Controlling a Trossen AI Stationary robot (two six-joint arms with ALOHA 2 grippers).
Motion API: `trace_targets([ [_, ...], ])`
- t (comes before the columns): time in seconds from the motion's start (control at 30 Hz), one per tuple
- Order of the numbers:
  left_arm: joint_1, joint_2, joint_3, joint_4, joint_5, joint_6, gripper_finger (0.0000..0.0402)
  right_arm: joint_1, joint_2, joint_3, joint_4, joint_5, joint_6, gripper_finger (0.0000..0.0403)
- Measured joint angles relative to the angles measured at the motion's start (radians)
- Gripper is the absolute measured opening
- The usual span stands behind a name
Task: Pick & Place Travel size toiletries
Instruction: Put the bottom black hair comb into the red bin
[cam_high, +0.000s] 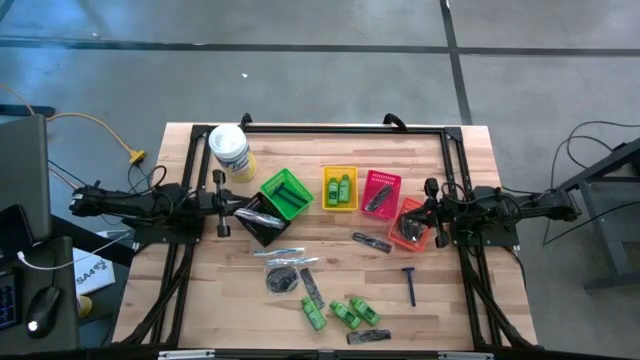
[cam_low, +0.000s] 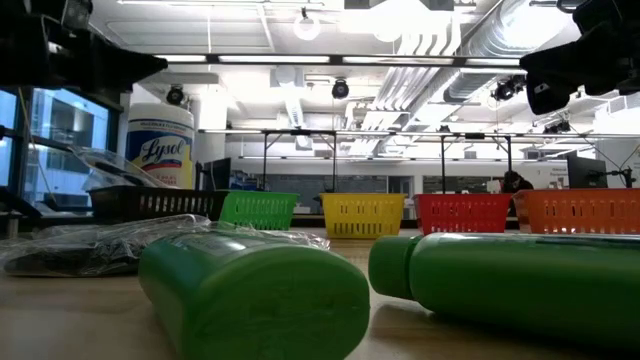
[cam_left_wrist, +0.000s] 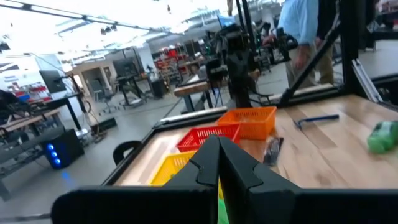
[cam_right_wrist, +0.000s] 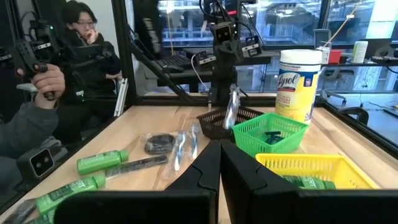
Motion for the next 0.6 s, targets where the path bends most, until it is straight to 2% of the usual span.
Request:
trace_targets([
  [0.1, 0.000, 0.000, 0.000, -0.022, 0.006, -0.001, 0.0000, 0.000, 0.000, 0.000, 0.004, 0.001, 0.001, 0.0003],
  [0.23, 0.000, 0.001, 0.001, -0.060, 0.063, -0.011, 0.0000, 0.000, 0.000, 0.000, 0.004, 0.001, 0.002, 0.0003],
  [0.47, 0.000, 0.000, 0.002, -0.076, 0.056, -0.116, 0.0000, 0.000, 0.000, 0.000, 0.004, 0.003, -0.003, 0.0003],
  [0.6, 0.000, 0.000, 0.002, -0.072, 0.053, -0.124, 0.0000, 0.000, 0.000, 0.000, 0.002, 0.003, -0.028, 0.0003],
])
